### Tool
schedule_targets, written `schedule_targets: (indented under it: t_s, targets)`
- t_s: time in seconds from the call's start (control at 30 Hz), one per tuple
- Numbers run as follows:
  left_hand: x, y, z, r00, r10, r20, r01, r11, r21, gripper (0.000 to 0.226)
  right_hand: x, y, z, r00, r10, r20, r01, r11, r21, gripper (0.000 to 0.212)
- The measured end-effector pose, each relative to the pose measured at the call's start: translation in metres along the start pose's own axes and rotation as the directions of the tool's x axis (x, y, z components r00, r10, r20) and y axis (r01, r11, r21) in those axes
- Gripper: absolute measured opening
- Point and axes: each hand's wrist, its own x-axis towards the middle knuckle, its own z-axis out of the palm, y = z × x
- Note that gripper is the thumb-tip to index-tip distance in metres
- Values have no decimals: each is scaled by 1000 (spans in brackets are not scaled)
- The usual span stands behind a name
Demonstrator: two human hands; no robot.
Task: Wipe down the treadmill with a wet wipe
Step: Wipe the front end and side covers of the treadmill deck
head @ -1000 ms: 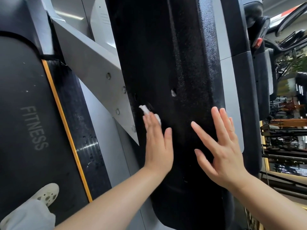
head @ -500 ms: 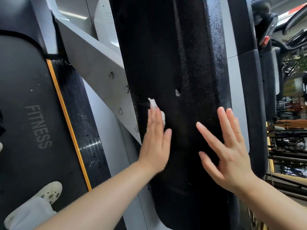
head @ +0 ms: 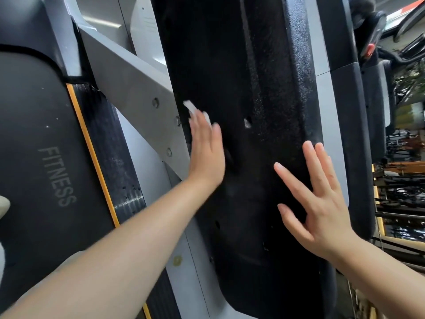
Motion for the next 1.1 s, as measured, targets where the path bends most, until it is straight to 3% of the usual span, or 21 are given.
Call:
schedule_targets:
  t_s: [0.07,0.13,0.23,0.3,0.37,0.47,0.57,0.63,0.77,0.87,0.97,1.03,1.1]
  targets:
    - [19,3,-2,997,-64,-47,65,998,18,56,-1,1,0,1000,-1,3,1,1000,1,55]
    - [-6,0,8,999,-15,-32,17,996,90,59,-3,1,1,1000,-8,5,8,1000,5,56]
    - [-79,-7,24,969,166,183,-203,958,201,70,-2,2,1,1000,-22,5,22,1000,2,57]
    - [-87,-15,21,942,199,271,-270,928,257,67,-1,2,1,1000,-27,8,27,1000,-2,57]
    - [-61,-14,10,953,190,238,-259,916,306,62,-1,2,1,1000,-27,4,27,1000,-7,56]
    - [-3,-7,-4,996,61,59,-72,975,210,59,-1,1,1,1000,-19,-7,19,1000,-7,55]
    - [0,-9,0,999,-33,-3,33,986,164,58,-1,1,2,1000,-11,6,11,1000,-4,55]
    - [-39,-11,12,997,-12,78,-2,985,171,62,-1,1,2,1000,-7,3,7,1000,-2,56]
    - [-97,-19,17,945,119,304,-212,933,292,65,-2,1,1,1000,-10,3,10,1000,3,56]
    - [-38,0,5,972,181,152,-214,948,236,59,-2,0,2,1000,-7,0,7,1000,-8,55]
    - [17,23,-4,994,113,-7,-110,983,146,56,0,-1,1,1000,12,5,-12,1000,-9,55]
    - [-2,14,5,993,115,16,-116,973,199,61,-2,-1,2,1000,17,17,-17,1000,-5,55]
    - [-55,-2,18,973,142,182,-187,946,263,65,-2,2,2,1000,9,11,-9,1000,4,55]
